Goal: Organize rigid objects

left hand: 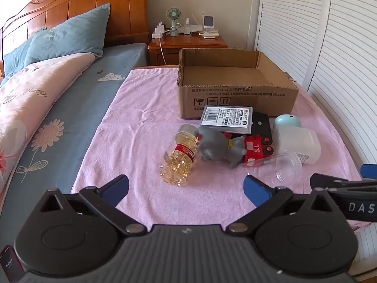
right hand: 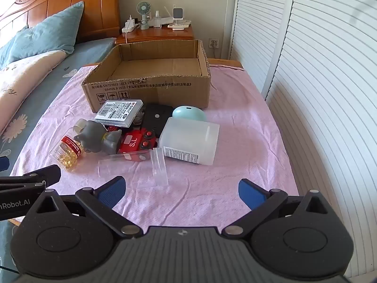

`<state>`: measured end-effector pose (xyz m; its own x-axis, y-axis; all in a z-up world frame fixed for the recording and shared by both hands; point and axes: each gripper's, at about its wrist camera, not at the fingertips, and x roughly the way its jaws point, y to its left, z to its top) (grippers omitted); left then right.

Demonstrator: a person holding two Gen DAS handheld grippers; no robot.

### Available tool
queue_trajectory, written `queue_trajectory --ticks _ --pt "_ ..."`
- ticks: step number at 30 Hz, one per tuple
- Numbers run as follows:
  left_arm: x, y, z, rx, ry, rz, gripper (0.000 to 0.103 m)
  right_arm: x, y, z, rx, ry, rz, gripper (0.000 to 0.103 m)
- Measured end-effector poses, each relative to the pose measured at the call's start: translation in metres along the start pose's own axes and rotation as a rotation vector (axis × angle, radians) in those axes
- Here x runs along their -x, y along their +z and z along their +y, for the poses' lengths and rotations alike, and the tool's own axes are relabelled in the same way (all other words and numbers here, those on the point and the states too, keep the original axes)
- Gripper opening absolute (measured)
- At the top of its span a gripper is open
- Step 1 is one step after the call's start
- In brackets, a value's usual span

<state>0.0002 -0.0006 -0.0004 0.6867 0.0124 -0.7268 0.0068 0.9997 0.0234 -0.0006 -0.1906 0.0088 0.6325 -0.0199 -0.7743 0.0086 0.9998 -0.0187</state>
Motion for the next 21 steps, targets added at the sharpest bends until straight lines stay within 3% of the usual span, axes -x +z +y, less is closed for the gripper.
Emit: queue_trajectory --ticks 21 --pt "0.0023 0.0015 -0.0021 0.0 -0.02 -0.003 0.102 0.0015 0.0005 0.0003 -0.014 0.01 -0.004 0.103"
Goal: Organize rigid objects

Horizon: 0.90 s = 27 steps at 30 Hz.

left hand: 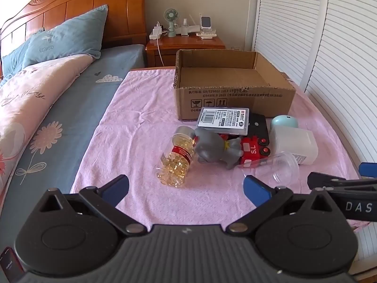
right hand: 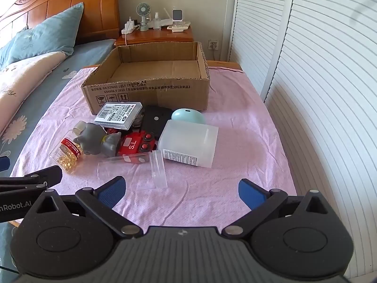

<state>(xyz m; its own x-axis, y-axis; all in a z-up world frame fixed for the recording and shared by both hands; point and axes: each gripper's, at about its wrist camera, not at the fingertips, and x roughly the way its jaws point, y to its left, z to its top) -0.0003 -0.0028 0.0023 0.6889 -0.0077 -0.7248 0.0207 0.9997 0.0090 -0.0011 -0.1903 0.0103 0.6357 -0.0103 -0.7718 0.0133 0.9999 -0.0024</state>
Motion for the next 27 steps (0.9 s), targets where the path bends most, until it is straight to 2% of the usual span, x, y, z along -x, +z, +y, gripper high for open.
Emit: queue_trajectory --ticks 27 --pt "0.0021 0.0012 -0.0003 0.002 0.0 0.001 0.102 0.0005 -0.0002 -0.001 0.0 -0.001 -0.002 0.103"
